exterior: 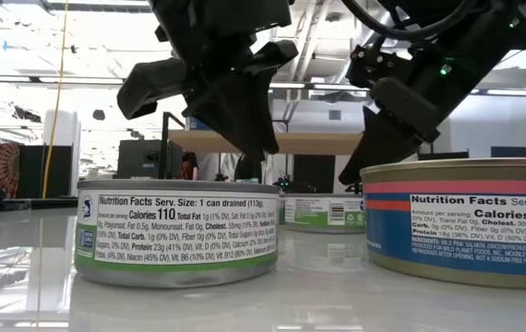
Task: Stack canned seafood by type on shelf
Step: Put the green tuna can on the shelf
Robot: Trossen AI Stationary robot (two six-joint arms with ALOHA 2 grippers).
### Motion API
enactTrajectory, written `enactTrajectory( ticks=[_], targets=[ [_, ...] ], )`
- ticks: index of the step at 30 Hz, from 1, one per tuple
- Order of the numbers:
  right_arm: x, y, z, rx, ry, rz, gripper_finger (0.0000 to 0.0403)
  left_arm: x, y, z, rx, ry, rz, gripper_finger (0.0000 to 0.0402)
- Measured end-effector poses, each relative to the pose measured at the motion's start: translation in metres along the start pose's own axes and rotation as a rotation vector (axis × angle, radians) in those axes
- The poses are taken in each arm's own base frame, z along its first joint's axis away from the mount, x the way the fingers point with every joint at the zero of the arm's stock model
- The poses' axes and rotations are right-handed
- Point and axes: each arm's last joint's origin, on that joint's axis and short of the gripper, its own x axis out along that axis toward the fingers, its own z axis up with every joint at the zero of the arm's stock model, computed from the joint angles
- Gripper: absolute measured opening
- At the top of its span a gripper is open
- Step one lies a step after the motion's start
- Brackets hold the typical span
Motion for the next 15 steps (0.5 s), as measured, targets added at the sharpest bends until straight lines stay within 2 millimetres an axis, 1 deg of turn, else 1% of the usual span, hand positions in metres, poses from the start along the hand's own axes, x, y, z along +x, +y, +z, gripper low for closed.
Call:
enactTrajectory(
  ticks=[4,7,10,15],
  targets=[
    [-0.0003,-0.0017,-0.0011,-0.002,0.002,-0.032,0.0330,0.0003,0.0013,0.0006,-0.020,-0.009,0.008,0.0126],
    [-0.0004,-0.0022,-0.0018,0.001,0.005,-0.041,0.0330,0.0002,0.0017,0.0003,-0.020,0.003,0.026,0.0146],
    [-0.0004,-0.0039,-0.0036,-0.002,0.019,-0.060,0.0330,0.0002,0.0021,0.0001,-0.020,0.011,0.039,0.0152],
    [-0.0016,-0.0051,-0.0067,-0.003,0.032,-0.091,0.0330,0.0001,0.0021,0.0000,-0.036,0.011,0.038,0.0150]
  ],
)
